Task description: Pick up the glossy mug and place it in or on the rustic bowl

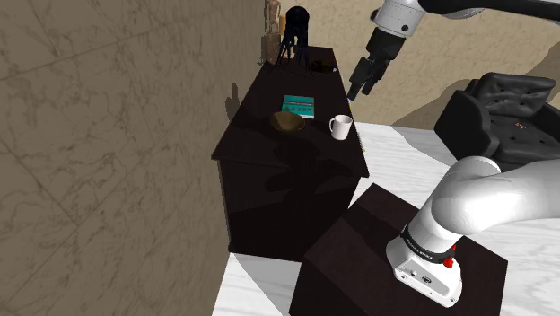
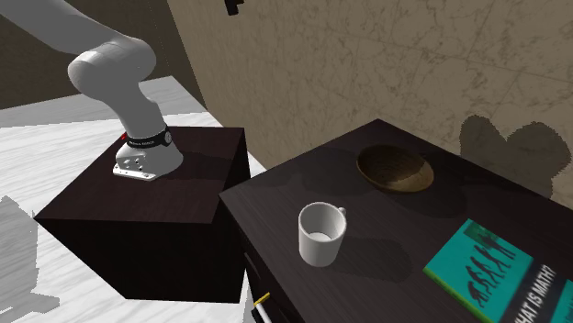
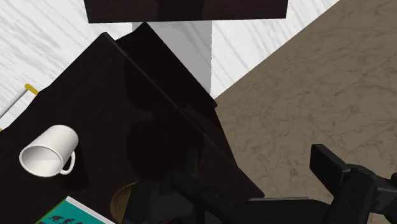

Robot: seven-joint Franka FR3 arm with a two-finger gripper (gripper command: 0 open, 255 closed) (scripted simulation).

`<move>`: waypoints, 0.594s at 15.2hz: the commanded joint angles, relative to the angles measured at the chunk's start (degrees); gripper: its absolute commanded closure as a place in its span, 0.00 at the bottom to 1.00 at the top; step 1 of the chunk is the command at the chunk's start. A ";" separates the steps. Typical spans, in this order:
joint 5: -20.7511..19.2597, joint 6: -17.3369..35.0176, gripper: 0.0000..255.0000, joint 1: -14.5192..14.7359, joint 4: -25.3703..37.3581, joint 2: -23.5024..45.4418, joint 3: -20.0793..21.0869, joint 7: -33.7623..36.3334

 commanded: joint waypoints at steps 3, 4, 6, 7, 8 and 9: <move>-1.30 2.60 0.00 -0.51 -1.55 1.46 -1.47 -2.23; -1.93 3.93 0.00 -0.77 -2.22 2.30 -2.21 -3.33; -3.17 6.64 0.00 -1.28 -3.36 4.19 -3.72 -5.50; -3.77 8.01 0.00 -1.53 -3.83 5.25 -4.48 -6.57; -4.34 9.40 0.00 -1.78 -4.23 6.38 -5.24 -7.64; -4.88 10.80 0.00 -2.03 -4.55 7.59 -5.99 -8.71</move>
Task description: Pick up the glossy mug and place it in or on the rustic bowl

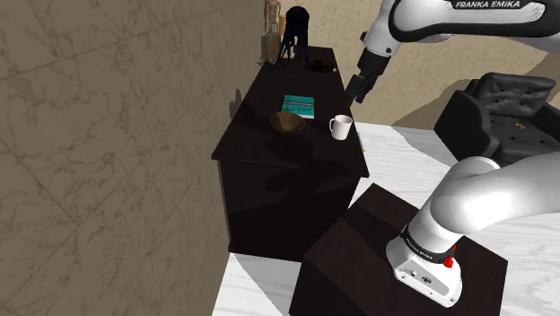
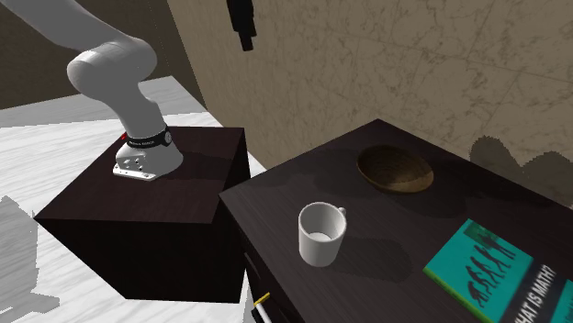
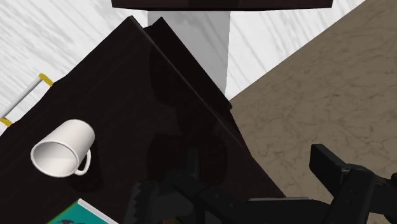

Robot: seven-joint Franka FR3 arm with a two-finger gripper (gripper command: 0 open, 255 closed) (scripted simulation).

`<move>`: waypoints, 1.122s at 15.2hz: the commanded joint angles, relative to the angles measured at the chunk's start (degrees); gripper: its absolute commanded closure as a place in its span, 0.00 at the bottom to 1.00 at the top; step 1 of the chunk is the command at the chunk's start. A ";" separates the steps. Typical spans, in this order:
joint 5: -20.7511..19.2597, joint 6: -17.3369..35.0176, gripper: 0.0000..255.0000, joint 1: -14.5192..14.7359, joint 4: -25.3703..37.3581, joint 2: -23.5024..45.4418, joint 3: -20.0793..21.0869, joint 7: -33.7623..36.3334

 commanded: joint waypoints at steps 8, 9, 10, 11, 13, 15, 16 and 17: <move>-3.95 12.69 0.00 -1.78 -0.17 13.35 -7.25 -9.77; -4.14 14.04 0.00 -1.89 0.18 15.10 -8.02 -10.83; -4.26 15.36 0.00 -2.00 0.60 16.91 -8.79 -11.91; -4.31 16.66 0.00 -2.08 1.09 18.76 -9.55 -13.01; -4.20 19.16 0.00 -2.21 2.30 22.59 -11.06 -15.26; -3.77 21.50 0.00 -2.30 3.80 26.57 -12.52 -17.61; -3.41 22.61 0.00 -2.35 4.66 28.62 -13.21 -18.83; -2.96 23.67 0.00 -2.41 5.59 30.71 -13.87 -20.09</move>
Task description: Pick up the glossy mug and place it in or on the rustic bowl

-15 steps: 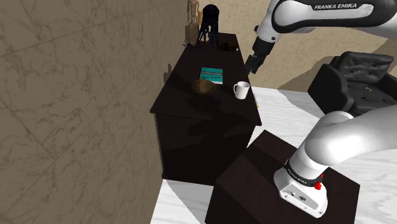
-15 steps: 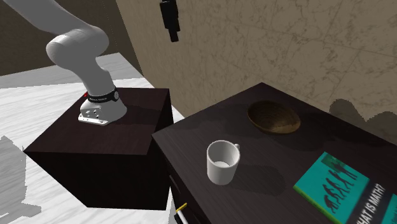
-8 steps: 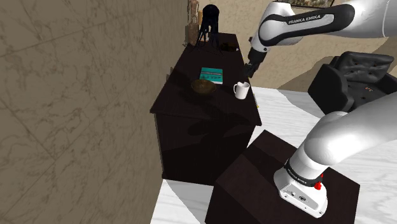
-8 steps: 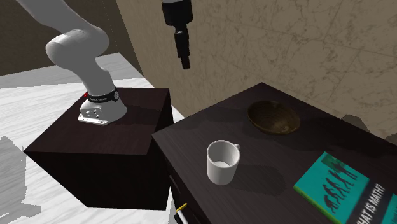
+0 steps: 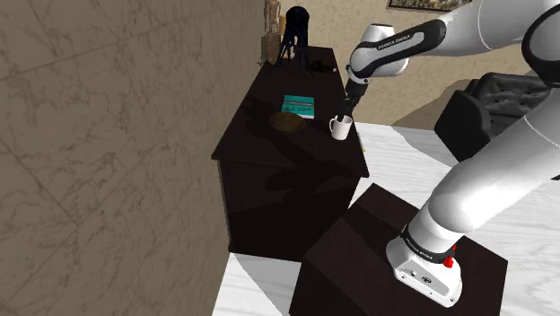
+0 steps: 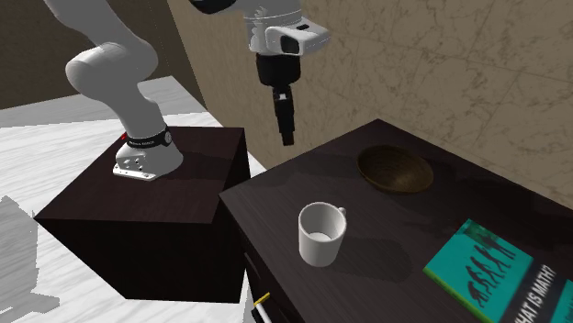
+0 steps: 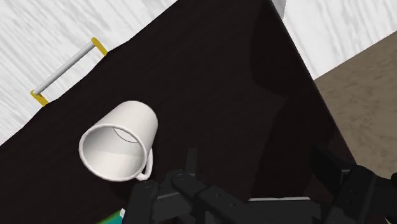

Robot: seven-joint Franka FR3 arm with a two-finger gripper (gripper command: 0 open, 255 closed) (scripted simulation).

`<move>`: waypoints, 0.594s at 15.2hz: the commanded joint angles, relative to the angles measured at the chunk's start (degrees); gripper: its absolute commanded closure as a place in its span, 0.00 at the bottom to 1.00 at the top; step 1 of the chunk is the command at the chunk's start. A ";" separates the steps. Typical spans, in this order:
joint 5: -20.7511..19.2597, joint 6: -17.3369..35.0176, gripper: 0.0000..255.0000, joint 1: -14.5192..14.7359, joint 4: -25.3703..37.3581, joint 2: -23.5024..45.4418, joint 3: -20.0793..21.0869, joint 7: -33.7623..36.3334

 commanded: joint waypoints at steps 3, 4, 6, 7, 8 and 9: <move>2.31 3.98 0.00 -0.38 4.24 8.63 -2.43 -5.29; 3.12 4.80 0.00 -0.58 5.46 10.83 -2.89 -6.66; 4.93 6.24 0.00 -1.16 8.13 15.27 -3.56 -9.43; 5.89 6.86 0.00 -1.55 9.57 17.51 -3.78 -10.81; 6.87 7.40 0.00 -2.04 11.08 19.75 -3.89 -12.16; 7.85 7.88 0.00 -2.59 12.67 21.99 -3.92 -13.48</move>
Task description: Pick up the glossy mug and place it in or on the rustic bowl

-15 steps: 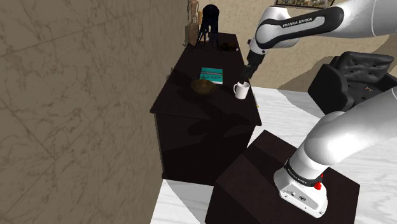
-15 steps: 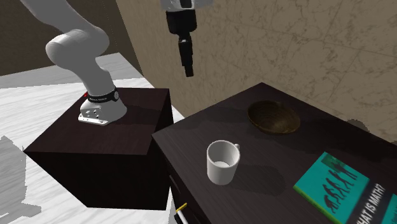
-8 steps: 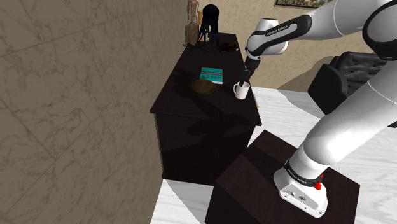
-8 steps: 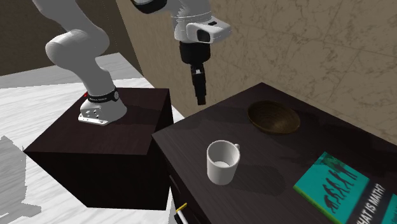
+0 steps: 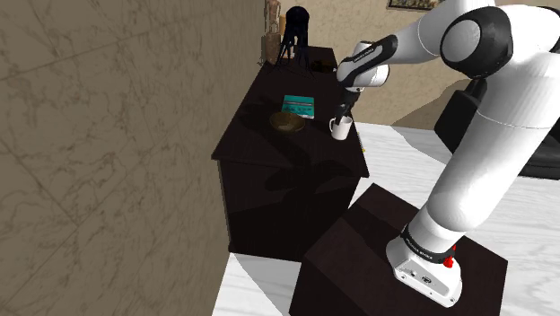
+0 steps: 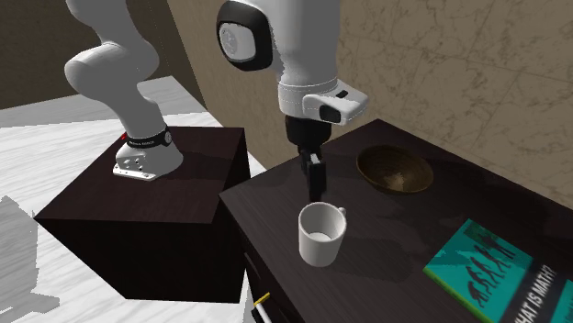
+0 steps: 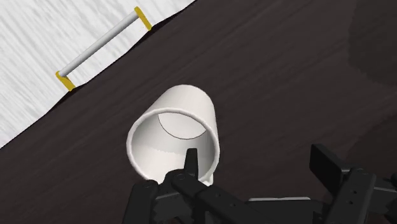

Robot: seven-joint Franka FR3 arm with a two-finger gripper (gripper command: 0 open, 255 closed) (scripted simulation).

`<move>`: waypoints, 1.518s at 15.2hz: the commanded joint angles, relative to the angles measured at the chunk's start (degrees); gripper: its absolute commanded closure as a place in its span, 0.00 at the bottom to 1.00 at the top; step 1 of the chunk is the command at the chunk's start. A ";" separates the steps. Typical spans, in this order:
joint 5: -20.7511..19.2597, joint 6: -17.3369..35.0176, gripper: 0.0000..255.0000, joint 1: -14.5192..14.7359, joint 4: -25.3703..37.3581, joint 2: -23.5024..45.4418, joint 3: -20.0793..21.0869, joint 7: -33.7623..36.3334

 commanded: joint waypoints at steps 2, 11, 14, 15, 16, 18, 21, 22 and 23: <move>2.57 1.24 0.00 -1.69 4.42 6.12 -0.01 -3.66; 5.42 5.79 0.00 -2.69 3.92 10.56 1.22 -5.56; 5.42 5.78 0.00 -2.70 3.92 10.56 1.23 -5.56; 5.42 5.78 0.00 -2.70 3.92 10.56 1.23 -5.56; 5.42 5.78 0.00 -2.70 3.92 10.56 1.23 -5.56; 5.41 5.77 0.00 -2.69 3.93 10.55 1.23 -5.55; 5.41 5.77 1.00 -2.69 3.93 10.55 1.23 -5.55; 5.41 5.77 1.00 -2.69 3.93 10.55 1.23 -5.55; 5.41 5.77 1.00 -2.69 3.93 10.55 1.23 -5.55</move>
